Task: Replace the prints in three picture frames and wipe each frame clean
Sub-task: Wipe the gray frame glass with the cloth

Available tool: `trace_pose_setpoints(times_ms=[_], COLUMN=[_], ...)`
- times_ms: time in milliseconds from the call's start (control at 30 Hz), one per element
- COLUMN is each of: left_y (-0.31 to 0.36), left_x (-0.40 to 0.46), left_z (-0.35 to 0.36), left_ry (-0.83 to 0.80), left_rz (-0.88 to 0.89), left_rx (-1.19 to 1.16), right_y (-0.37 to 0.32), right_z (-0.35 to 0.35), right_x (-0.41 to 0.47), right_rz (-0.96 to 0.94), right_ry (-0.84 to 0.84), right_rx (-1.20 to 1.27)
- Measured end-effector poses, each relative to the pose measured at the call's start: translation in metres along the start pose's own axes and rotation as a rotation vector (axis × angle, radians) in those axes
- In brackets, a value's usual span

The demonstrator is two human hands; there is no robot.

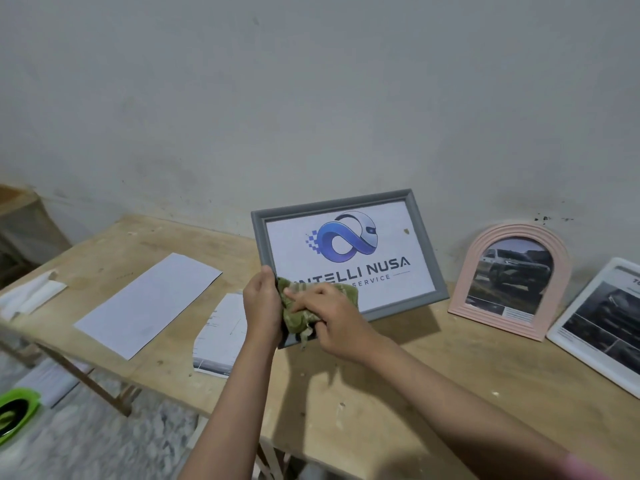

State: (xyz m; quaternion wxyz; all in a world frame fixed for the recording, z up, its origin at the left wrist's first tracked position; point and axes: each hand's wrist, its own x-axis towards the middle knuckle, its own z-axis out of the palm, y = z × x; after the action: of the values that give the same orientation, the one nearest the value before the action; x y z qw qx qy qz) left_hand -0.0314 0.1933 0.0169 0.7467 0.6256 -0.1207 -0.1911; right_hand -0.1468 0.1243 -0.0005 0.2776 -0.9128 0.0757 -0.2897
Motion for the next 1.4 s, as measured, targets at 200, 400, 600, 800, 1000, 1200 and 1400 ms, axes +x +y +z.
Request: trace_pose_setpoints(times_ms=[200,400,600,800,1000,1200,1400], left_y=[-0.007,-0.017,-0.002,0.013,0.011,0.021,0.020], left_x=[-0.003,-0.001,-0.002,-0.011,-0.012,-0.007,-0.005], left_z=[-0.004,-0.004,-0.004,0.016,0.009,0.012,0.019], left_ry=[0.003,-0.035,-0.186,-0.528,-0.681,-0.757,-0.730], left_rz=[-0.042,-0.012,0.240,0.250,0.169,0.256,0.308], left_rx=[0.009,0.116,0.432,0.442,0.499,0.672,0.740], right_y=[0.003,0.022,0.027,0.007,0.024,0.035,0.049], right_z=[-0.012,-0.067,-0.120,-0.096,-0.092,-0.099,-0.099], right_x=[-0.024,-0.026,0.012,0.067,0.085,0.094,0.095], right_rz=[-0.014,0.148,0.124,-0.320,-0.502,-0.545,-0.466], right_ry=[-0.194,-0.376,0.265,0.118,-0.094,-0.115,-0.021], right_rx=[-0.081,-0.208,-0.208,-0.489,-0.859,-0.791,-0.717])
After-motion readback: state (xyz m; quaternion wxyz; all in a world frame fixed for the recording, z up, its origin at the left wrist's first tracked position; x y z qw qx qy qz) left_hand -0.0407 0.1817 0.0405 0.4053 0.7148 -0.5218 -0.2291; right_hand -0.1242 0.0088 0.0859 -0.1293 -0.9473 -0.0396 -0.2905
